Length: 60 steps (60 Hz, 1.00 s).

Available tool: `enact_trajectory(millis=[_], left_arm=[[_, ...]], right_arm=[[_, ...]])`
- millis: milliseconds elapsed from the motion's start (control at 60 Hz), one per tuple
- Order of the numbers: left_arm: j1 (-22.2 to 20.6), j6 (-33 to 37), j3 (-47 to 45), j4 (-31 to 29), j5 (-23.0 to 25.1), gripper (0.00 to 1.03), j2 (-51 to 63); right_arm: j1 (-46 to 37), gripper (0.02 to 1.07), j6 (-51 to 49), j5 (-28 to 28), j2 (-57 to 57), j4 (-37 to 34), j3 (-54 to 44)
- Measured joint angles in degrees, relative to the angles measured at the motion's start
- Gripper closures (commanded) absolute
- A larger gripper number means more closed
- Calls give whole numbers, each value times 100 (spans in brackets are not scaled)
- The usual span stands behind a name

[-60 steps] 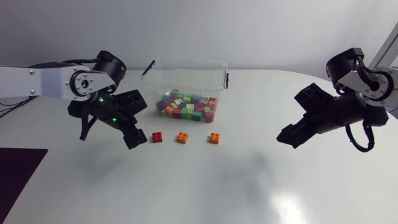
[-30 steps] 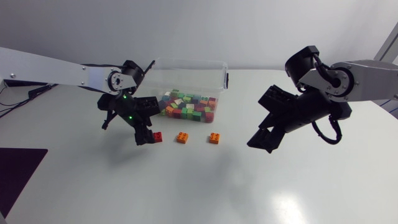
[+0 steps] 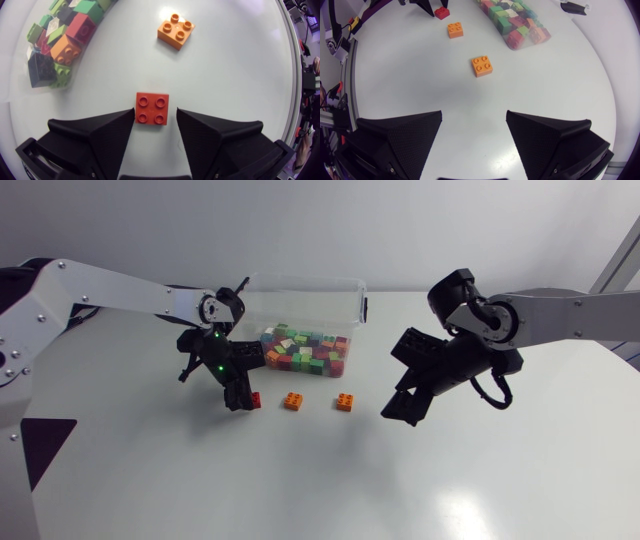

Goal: Place the duplo bricks in the container

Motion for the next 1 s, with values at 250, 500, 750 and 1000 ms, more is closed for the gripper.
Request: enact_trajectory(millis=[250,500,750,1000], left_arm=[[26,168,170,-387,17,76,153],[26,210,188,-527,306,76,129],[107,358,166,-890,619,76,-424],[195,466,197,-1458,918,76,-1204]], right_arm=[[284,16,-72,7,428,289,192],[450,16,-374,190,1108,476,527],[551,16,-619,240,1596,476,1119],[710,16,-752,345,2221,367,1606]])
